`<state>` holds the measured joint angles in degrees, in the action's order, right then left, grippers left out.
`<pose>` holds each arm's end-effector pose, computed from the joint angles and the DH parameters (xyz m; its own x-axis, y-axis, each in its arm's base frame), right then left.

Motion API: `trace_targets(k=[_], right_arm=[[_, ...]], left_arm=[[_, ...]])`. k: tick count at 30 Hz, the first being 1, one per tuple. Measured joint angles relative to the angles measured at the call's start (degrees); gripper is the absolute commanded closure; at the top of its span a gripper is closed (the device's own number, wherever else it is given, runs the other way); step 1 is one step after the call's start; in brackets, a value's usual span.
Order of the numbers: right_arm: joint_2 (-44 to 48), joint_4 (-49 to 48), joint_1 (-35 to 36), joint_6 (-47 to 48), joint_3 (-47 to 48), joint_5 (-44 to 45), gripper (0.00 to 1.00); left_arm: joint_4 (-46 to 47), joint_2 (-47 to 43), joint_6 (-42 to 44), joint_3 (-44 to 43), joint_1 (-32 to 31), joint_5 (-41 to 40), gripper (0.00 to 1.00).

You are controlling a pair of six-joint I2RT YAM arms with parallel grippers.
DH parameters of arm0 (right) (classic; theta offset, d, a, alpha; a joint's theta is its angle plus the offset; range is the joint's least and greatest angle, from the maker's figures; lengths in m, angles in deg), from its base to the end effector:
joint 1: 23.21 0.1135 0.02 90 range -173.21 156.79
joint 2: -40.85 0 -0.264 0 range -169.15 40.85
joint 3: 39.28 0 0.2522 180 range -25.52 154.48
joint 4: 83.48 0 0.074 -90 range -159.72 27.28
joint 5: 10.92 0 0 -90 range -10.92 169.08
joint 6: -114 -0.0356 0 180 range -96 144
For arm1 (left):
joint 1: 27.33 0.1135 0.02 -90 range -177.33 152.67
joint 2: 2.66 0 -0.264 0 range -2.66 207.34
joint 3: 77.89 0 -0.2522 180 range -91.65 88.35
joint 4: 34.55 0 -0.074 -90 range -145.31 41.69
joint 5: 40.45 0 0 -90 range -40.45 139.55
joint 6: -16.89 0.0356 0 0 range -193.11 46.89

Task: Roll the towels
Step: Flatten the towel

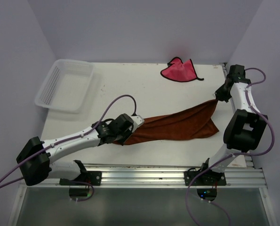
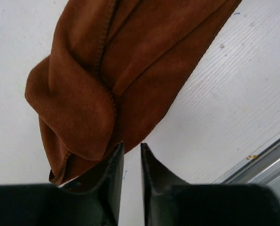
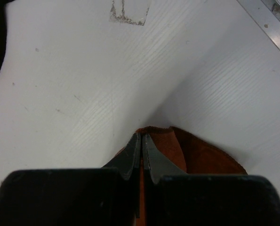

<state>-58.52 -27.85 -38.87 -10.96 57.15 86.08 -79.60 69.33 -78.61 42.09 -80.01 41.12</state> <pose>0.3569 -0.1046 0.2677 -0.4848 0.7266 -0.4869 0.7405 0.6372 0.2136 0.1524 -0.1913 0.2206 -0.5770 0.6005 -0.5536 0.6861 0.7241 0.0702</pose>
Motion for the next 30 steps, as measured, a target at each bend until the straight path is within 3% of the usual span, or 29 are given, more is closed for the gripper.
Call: trace_targets(k=[6,17,23,25,30], right_arm=[[-0.04,-0.04,-1.75,0.0,0.0,-0.02,1.0],[-0.76,-0.66,-1.97,0.0,-0.04,-0.5,1.0],[-0.76,-0.87,-1.97,0.0,-0.44,-0.52,1.0],[-0.76,-0.9,-1.97,0.0,-0.52,-0.52,1.0],[-0.76,-0.98,-1.97,0.02,-0.55,-0.5,1.0]], left_arm=[[-0.15,4.66,-1.16,-0.04,0.0,-2.29,0.57],[1.84,14.51,0.02,-4.59,0.0,-5.79,0.59],[2.58,19.54,1.49,-5.2,0.02,-8.96,0.77],[2.51,20.44,1.81,-5.81,0.07,-9.92,0.88],[2.19,20.81,3.17,-9.14,0.17,-11.67,1.0]])
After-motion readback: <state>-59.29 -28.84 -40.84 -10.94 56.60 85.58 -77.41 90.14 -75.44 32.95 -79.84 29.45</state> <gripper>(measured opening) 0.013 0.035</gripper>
